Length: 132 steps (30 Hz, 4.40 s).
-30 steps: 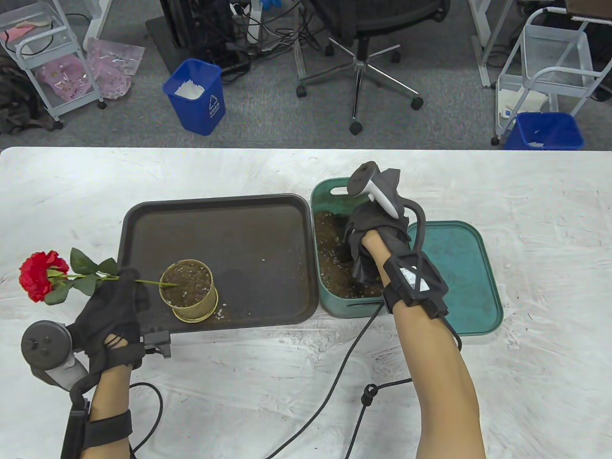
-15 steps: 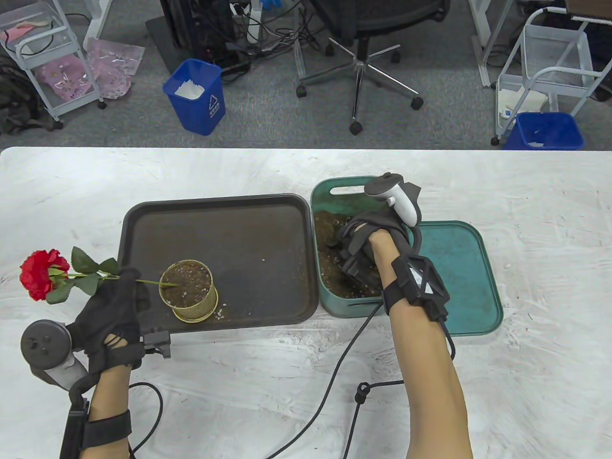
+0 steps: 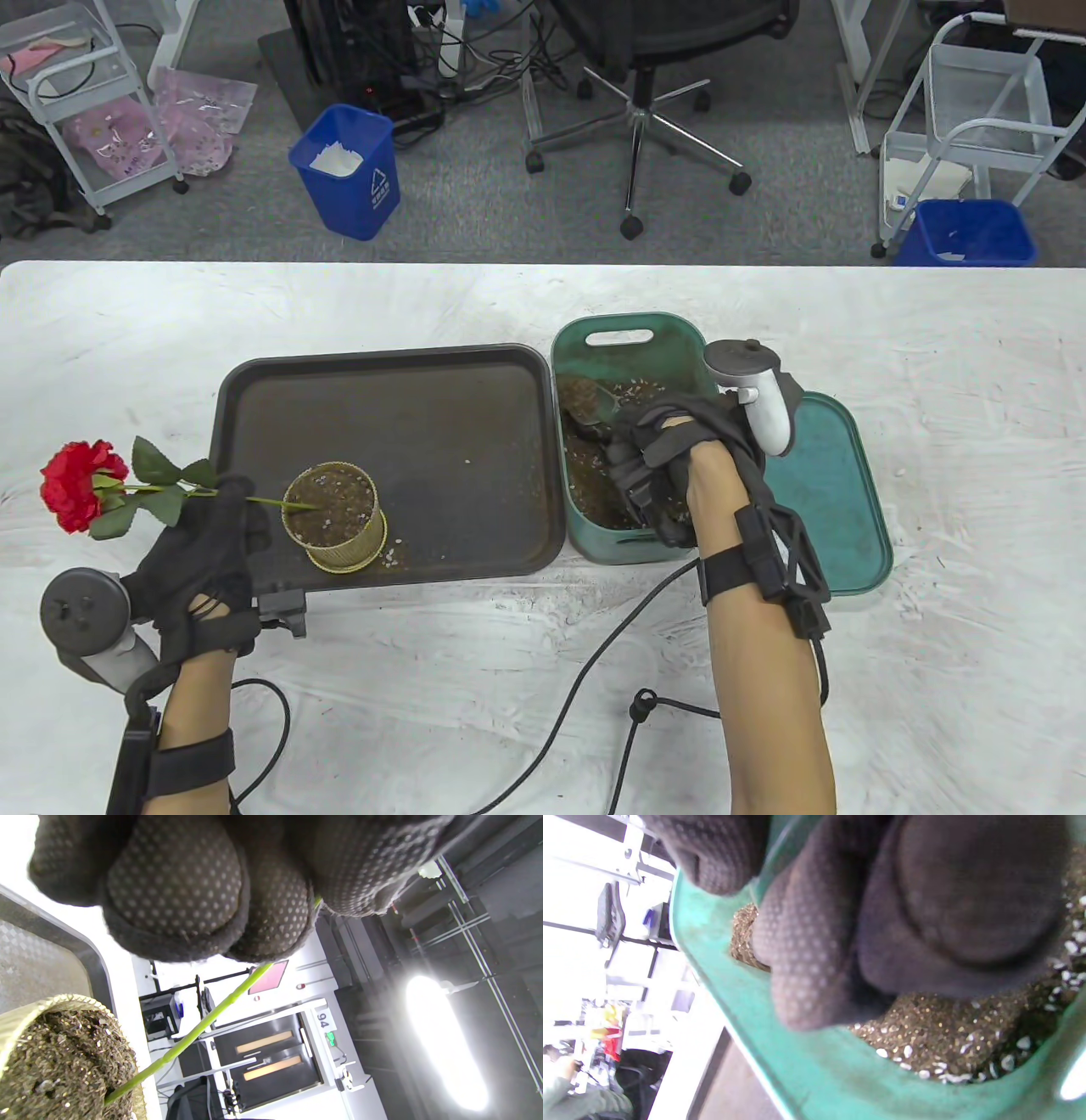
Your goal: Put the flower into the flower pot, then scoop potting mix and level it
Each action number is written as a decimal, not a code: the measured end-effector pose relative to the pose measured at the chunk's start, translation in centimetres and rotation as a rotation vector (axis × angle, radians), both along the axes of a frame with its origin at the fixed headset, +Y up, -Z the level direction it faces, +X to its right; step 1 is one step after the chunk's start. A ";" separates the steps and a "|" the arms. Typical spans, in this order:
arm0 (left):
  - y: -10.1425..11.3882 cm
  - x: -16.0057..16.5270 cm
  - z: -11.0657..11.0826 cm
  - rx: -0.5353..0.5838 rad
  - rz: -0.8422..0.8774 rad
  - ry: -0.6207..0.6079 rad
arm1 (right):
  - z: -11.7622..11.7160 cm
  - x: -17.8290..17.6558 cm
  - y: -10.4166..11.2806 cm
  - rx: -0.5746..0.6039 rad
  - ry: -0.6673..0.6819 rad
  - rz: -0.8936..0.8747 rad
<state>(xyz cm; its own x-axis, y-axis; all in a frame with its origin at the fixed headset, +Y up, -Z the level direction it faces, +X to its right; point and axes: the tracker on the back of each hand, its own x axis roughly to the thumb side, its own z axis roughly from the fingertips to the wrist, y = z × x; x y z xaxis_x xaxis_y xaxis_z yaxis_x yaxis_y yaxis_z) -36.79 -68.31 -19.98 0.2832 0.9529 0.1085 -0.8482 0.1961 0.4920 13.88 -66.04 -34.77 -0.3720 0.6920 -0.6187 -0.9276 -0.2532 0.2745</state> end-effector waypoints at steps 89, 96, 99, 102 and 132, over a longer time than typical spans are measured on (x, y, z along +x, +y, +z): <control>0.1 0.4 0.0 0.005 -0.019 -0.011 | 3.9 -2.3 12.4 0.533 0.065 0.844; 0.1 0.3 0.0 0.002 -0.027 0.000 | -0.6 -0.3 7.9 0.221 0.146 0.927; 0.1 0.1 0.0 0.000 -0.021 0.003 | -2.2 -0.5 6.3 0.150 0.181 0.958; 0.1 0.1 0.0 -0.003 -0.022 0.008 | -3.5 -1.1 4.9 0.094 0.209 0.966; 0.3 0.1 0.0 -0.001 -0.042 -0.001 | -5.4 -2.1 -1.8 -0.122 0.306 0.296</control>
<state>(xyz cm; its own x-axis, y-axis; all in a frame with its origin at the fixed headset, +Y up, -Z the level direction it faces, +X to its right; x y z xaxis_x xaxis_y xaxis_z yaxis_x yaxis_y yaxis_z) -36.74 -67.98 -20.03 0.3227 0.9403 0.1081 -0.8396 0.2316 0.4914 11.78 -67.84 -40.15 -0.7217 0.4570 -0.5199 -0.6916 -0.4443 0.5694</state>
